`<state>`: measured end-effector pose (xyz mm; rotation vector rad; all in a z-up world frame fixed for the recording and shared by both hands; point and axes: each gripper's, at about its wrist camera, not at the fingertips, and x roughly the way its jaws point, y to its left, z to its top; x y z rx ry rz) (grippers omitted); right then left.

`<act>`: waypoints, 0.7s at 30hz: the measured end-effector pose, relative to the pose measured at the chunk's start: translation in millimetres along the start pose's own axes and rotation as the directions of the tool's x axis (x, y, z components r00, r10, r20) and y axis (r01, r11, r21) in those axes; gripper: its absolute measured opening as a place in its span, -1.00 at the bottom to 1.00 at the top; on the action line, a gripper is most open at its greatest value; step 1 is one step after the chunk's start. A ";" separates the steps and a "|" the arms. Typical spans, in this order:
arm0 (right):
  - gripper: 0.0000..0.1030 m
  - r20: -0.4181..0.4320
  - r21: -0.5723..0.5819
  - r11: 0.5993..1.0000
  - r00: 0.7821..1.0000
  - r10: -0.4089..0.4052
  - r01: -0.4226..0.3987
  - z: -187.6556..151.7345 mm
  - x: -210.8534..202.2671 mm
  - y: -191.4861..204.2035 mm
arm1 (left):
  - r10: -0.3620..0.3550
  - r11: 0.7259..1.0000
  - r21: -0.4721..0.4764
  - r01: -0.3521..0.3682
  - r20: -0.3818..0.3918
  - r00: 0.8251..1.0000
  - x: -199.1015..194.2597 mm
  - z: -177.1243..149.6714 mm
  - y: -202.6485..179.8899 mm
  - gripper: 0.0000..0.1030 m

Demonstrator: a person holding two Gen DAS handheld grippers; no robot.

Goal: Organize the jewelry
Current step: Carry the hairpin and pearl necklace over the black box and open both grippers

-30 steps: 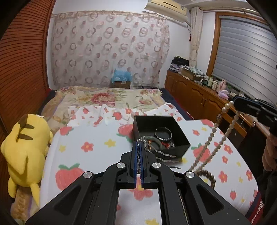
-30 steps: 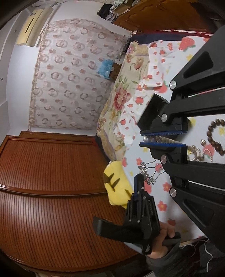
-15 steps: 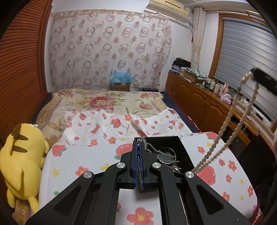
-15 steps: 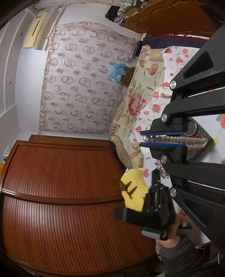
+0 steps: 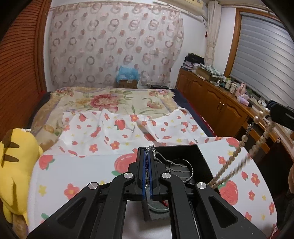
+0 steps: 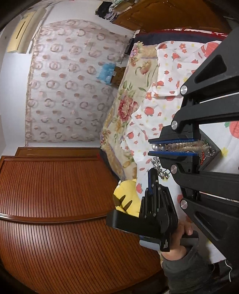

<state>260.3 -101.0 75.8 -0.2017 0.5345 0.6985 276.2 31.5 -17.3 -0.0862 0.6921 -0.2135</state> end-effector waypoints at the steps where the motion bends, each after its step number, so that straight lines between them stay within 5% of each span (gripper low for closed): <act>1: -0.83 -0.006 0.005 1.000 1.000 0.006 -0.006 -2.9 1.9 0.5 | 0.001 1.000 0.002 -0.001 -0.007 1.000 4.2 -0.6 -1.4 -0.97; 18: -0.82 -0.189 0.099 0.995 0.981 0.044 -0.025 -72.5 69.0 -4.6 | -0.020 0.999 0.030 0.021 -0.045 0.999 33.9 -2.5 -18.5 -0.94; 21: -0.67 -0.179 0.106 0.994 0.983 0.043 -0.024 -73.7 66.1 -5.4 | -0.024 0.999 0.032 0.025 -0.033 0.999 23.3 -2.3 -18.7 -0.84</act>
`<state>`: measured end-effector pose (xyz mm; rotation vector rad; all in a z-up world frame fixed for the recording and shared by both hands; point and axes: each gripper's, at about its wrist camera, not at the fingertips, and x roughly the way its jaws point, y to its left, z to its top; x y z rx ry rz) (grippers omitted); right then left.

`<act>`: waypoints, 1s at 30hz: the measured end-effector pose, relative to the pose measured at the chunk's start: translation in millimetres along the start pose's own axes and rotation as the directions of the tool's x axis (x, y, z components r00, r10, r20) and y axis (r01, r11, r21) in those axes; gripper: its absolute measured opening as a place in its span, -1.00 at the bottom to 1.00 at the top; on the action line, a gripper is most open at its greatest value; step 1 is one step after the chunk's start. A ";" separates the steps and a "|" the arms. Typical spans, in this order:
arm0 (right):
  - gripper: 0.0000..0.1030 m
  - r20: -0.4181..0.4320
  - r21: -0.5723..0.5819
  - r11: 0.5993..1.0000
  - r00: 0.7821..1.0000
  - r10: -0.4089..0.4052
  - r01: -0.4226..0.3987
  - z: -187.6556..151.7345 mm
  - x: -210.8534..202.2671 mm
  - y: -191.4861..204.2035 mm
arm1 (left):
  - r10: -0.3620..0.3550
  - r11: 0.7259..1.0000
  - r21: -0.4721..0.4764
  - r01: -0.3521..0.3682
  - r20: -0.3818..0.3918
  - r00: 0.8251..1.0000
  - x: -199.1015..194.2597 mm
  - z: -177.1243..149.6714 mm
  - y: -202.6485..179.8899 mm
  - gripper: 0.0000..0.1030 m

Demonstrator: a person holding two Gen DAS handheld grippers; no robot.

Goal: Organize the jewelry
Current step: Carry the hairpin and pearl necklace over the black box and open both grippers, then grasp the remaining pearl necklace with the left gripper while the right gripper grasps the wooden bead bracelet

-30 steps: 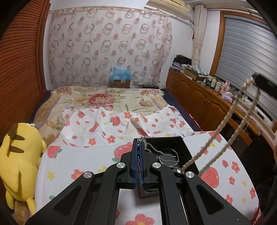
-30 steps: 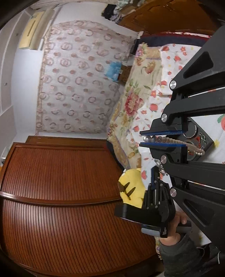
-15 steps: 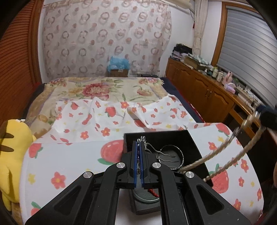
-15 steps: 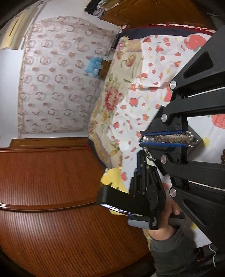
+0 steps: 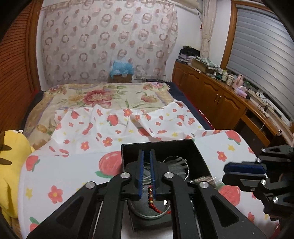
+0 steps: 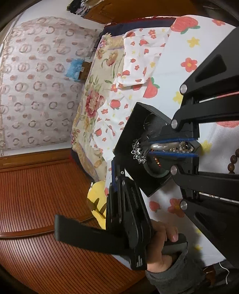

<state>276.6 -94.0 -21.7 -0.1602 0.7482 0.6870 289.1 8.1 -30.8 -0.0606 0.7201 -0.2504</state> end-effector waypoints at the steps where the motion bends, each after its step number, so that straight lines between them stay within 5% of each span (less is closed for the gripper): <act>1: -0.65 0.003 0.005 1.000 1.000 -0.002 0.002 -1.0 -2.2 -0.2 | 0.003 1.000 0.004 -0.003 0.006 1.000 -5.4 -1.5 -0.6 -0.82; 14: -0.56 -0.034 0.036 0.998 0.999 -0.041 0.042 -72.6 -30.2 -2.0 | -0.016 0.998 0.060 0.016 0.004 1.000 -68.9 -58.9 -21.1 -0.77; 20: -0.56 -0.104 0.025 0.997 0.992 -0.069 0.072 -116.0 -24.4 6.7 | -0.028 0.993 0.110 0.033 -0.046 0.999 -81.2 -98.4 -40.7 -0.73; 23: -0.56 -0.125 0.024 0.996 0.989 -0.079 0.083 -132.4 -23.7 14.5 | -0.033 0.991 0.128 0.042 -0.072 0.997 -84.3 -117.7 -47.5 -0.51; 30: -0.55 -0.160 0.022 0.991 0.979 -0.124 0.130 -150.7 -17.7 18.2 | -0.038 0.988 0.142 0.060 -0.148 0.988 -81.6 -150.6 -57.6 -0.50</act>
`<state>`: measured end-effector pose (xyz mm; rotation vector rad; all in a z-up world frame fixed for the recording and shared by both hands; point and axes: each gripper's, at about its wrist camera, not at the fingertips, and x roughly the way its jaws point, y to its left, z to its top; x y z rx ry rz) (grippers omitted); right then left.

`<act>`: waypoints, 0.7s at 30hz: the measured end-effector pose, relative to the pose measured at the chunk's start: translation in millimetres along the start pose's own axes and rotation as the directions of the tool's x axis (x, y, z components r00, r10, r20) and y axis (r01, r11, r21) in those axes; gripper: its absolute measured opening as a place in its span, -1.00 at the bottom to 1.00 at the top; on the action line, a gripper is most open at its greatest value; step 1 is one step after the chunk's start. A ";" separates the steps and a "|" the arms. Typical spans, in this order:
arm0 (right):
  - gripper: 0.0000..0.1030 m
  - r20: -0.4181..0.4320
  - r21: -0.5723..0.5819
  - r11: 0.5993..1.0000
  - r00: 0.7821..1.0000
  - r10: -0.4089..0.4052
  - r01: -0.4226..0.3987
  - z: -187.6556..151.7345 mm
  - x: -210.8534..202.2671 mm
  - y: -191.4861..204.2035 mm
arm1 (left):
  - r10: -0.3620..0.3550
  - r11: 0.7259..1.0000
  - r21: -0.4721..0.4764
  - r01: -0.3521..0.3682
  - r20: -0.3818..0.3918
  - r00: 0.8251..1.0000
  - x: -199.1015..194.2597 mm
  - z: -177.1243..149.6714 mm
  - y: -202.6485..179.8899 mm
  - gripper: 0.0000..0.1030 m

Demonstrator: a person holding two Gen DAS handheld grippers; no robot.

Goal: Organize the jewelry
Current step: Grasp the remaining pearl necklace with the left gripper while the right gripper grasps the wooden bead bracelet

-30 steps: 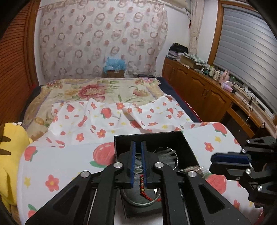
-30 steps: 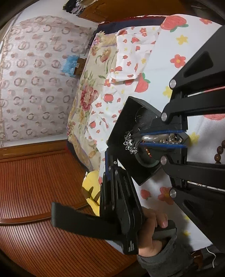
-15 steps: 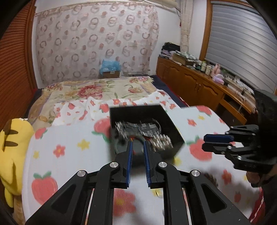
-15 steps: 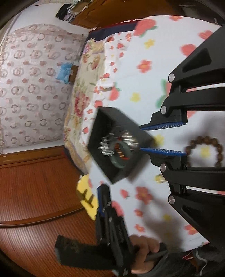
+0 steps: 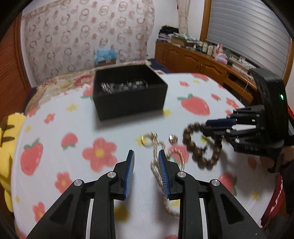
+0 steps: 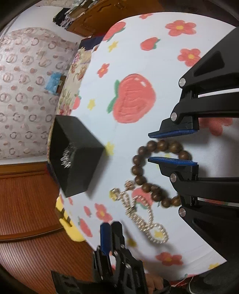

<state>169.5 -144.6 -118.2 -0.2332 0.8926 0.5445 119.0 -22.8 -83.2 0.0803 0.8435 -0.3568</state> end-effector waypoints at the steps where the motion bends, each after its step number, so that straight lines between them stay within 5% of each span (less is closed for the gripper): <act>1: -0.55 0.001 0.003 1.000 1.000 -0.003 0.003 -0.8 -0.8 0.4 | -0.010 1.000 -0.004 0.010 -0.015 1.000 2.1 -4.5 -1.2 -0.50; 11: -0.55 0.021 -0.018 0.999 0.999 -0.034 0.035 -3.3 -2.4 2.5 | -0.016 1.000 -0.003 0.016 -0.075 0.997 12.5 -11.1 -12.4 -0.50; 13: -0.55 0.021 -0.024 0.999 0.999 -0.043 0.043 -2.4 -2.3 2.7 | -0.001 1.000 0.003 0.001 -0.079 0.997 12.7 -10.8 -13.8 -0.82; 21: -0.55 0.021 -0.025 0.999 0.999 -0.043 0.044 -2.1 -2.0 2.9 | 0.022 0.999 -0.022 -0.024 -0.081 0.996 5.8 -16.4 0.2 -0.83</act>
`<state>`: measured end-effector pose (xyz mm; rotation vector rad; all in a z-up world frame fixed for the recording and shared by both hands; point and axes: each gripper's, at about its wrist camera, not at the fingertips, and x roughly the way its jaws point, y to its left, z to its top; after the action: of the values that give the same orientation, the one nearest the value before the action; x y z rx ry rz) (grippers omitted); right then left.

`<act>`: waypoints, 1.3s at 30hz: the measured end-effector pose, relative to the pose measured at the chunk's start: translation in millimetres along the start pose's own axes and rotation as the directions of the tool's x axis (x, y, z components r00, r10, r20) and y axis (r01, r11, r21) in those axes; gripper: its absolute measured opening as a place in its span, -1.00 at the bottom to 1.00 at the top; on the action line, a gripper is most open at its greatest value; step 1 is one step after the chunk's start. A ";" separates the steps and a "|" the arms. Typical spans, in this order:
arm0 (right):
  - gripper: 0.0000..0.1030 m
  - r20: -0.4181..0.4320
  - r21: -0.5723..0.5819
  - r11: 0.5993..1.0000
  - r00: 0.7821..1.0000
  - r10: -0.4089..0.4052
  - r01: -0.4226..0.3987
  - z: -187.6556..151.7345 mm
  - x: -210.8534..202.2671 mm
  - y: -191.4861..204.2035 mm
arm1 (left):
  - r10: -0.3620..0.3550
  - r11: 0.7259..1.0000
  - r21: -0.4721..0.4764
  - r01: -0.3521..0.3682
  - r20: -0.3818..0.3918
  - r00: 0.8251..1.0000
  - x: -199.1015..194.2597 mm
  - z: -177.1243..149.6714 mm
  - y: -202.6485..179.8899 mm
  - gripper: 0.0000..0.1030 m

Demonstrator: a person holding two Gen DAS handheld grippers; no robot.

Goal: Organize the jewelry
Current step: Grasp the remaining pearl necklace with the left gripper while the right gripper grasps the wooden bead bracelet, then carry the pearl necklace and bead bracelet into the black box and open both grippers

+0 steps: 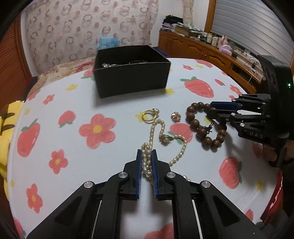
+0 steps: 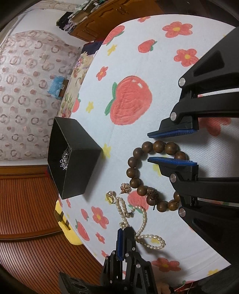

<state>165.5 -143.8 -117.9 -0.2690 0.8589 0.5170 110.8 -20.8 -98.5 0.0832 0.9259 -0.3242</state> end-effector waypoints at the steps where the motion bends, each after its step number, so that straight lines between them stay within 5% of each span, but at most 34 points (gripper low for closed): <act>1: -0.55 0.000 0.001 1.000 1.000 0.001 -0.001 0.0 -0.1 -0.3 | -0.001 1.000 0.003 0.001 0.001 1.000 -0.7 -0.7 0.8 -0.83; 16: -0.55 -0.001 0.002 1.000 1.000 -0.003 0.003 1.0 0.5 2.5 | -0.054 0.998 -0.018 0.058 0.174 0.983 -60.1 16.8 2.0 -0.86; 20: -0.71 0.002 -0.007 1.000 1.000 0.005 -0.005 2.4 -2.0 6.1 | -0.048 0.999 -0.012 0.052 0.228 0.972 -79.6 31.1 1.2 -0.86; 39: -0.71 0.250 -0.092 0.995 0.966 0.069 -0.047 91.7 -96.8 11.2 | -0.038 0.999 -0.009 0.045 0.381 0.924 -131.4 125.8 17.0 -0.86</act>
<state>166.7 -126.5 14.8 -0.2501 0.5983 0.6288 139.9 0.4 80.6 -0.0170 0.5436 -0.3566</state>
